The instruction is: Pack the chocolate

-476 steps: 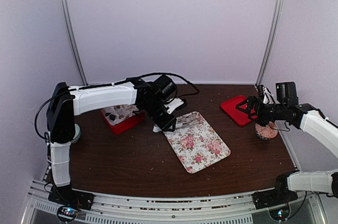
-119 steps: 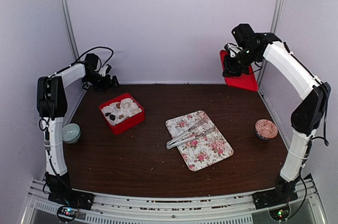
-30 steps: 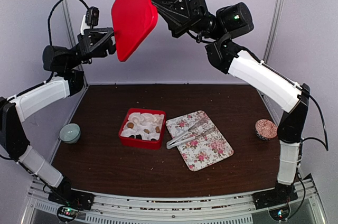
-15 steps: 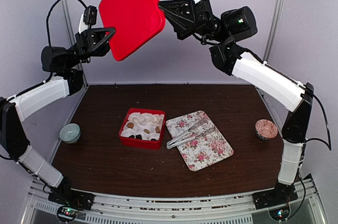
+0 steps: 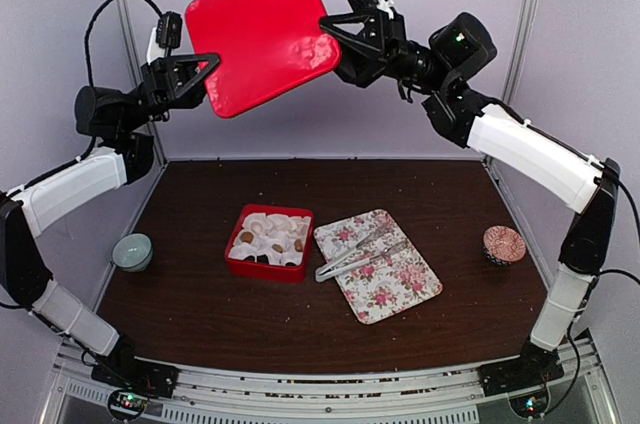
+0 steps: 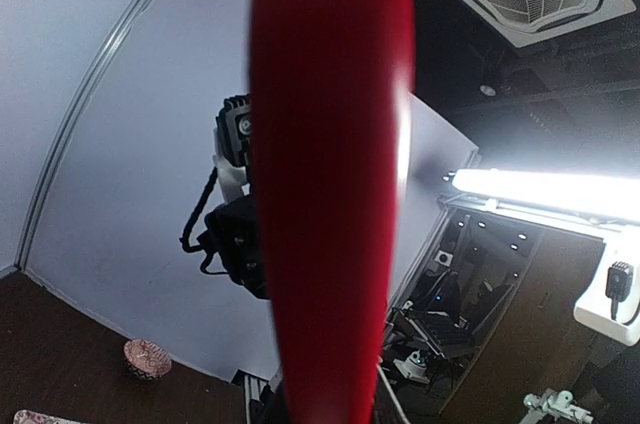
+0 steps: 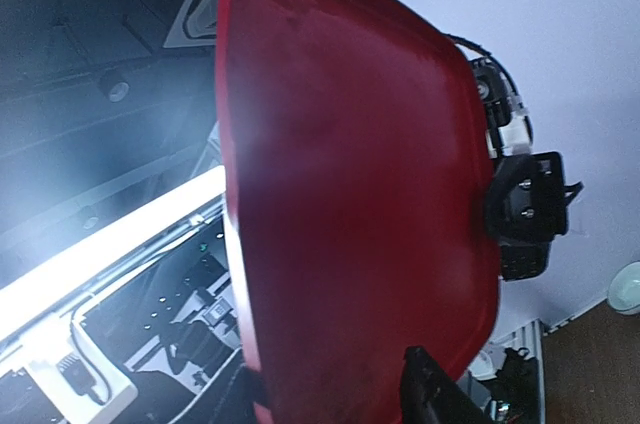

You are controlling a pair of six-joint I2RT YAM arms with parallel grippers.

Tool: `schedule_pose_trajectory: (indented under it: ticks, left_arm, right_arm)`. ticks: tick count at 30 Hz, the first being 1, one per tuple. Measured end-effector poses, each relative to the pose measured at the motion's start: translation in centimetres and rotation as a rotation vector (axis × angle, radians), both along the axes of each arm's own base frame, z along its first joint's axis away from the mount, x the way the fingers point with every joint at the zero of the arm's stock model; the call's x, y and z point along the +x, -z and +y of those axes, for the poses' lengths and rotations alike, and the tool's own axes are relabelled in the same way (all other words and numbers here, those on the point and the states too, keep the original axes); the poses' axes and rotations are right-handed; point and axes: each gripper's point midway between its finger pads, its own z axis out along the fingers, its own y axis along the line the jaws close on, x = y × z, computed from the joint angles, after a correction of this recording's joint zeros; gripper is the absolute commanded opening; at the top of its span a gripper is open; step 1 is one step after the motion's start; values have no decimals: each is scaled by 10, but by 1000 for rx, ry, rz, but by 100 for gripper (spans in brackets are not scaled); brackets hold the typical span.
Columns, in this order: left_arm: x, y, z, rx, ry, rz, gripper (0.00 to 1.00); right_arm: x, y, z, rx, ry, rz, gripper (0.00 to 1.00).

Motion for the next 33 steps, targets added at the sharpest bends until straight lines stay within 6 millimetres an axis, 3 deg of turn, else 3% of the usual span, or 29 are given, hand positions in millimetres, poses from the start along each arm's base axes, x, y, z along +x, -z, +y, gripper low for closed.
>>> schedule_pose_trajectory:
  ticks: [4, 11, 15, 26, 33]
  left_arm:
    - [2, 9, 0, 18, -11, 30, 0]
    - [6, 26, -2, 60, -36, 81, 0]
    - [4, 31, -3, 89, -50, 83, 0]
    - [-1, 52, -3, 221, -121, 10, 0]
    - [8, 71, -4, 355, -171, -9, 0]
  right_arm:
    - [23, 25, 1, -76, 88, 34, 68]
    - [44, 56, 1, -200, 194, 52, 71]
    - [46, 65, 3, -251, 212, 46, 69]
    - [34, 50, -4, -310, 236, -40, 54]
    - [33, 76, 0, -412, 249, -48, 43]
